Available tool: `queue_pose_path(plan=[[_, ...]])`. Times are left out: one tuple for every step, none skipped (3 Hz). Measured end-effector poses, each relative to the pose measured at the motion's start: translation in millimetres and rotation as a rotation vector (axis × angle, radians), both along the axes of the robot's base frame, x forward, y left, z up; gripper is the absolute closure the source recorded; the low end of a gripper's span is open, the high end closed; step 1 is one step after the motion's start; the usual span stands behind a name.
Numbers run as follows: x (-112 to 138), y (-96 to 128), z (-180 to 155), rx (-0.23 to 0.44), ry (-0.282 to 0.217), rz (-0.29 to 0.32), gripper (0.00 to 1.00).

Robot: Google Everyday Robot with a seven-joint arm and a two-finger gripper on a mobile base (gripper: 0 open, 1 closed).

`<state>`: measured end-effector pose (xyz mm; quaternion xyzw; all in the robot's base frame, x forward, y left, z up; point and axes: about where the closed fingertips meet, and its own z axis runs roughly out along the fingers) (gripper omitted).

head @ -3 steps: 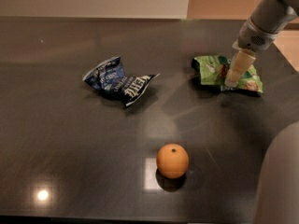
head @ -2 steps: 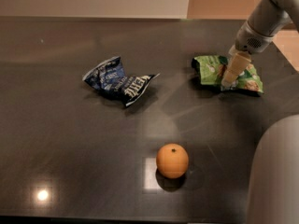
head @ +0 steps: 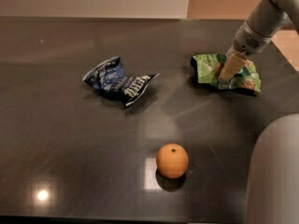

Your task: Pick green rice chip bag

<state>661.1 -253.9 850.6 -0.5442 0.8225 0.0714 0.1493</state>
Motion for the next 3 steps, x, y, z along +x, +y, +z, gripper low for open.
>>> queue_pose_path(plan=[[-8.1, 11.3, 19.8, 0.038, -0.024, 0.025, 0.76], [-25.1, 25.0, 50.7, 0.088, -0.059, 0.065, 0.98], [-43.1, 37.6, 81.3, 0.125, -0.086, 0.114, 1.0]])
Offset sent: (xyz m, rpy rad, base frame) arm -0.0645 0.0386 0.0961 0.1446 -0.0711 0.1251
